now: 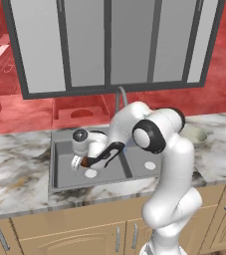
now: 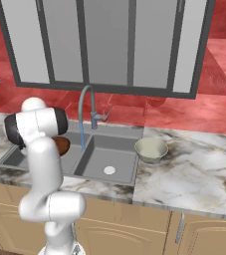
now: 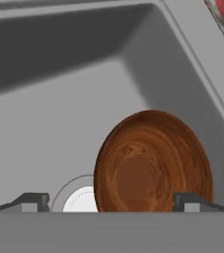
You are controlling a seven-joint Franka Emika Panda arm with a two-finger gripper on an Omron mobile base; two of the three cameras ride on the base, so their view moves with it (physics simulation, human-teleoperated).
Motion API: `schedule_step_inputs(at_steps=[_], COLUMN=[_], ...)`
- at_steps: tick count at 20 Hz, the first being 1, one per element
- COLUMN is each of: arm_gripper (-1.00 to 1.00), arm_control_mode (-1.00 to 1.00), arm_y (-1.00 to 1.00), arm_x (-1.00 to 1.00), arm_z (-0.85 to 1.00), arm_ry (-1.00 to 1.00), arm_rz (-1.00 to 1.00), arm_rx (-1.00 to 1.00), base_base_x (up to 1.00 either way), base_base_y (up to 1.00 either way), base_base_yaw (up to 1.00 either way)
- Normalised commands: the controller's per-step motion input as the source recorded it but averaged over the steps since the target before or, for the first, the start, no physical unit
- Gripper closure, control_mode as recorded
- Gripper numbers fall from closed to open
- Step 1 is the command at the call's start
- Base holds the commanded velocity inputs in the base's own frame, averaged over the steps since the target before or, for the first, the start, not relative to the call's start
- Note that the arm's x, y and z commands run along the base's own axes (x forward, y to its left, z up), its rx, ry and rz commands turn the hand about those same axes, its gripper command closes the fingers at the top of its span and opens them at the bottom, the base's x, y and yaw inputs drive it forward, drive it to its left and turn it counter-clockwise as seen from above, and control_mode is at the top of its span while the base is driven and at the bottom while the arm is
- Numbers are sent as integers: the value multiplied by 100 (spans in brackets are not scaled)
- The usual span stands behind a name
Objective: Rinse each bowl for a few seconds and place them down in the sink or on the counter.
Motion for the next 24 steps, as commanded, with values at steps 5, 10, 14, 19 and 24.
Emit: schedule_step_inputs(at_steps=[5,10,14,19,24], arm_gripper=[-100,-100,-100,-100,-100], arm_control_mode=[-100,-100,-100,-100,-100], arm_y=[-10,-5,-9,-13,-11], arm_x=[-20,-24,-23,-25,-28], arm_z=[54,58,61,58,55], arm_ry=[-6,-4,-4,-2,-1], arm_rz=[-5,-4,-4,-5,-5], arm_rx=[1,3,4,6,7], base_base_x=[0,0,0,0,0], base_base_y=[0,0,0,0,0], base_base_yaw=[0,0,0,0,0])
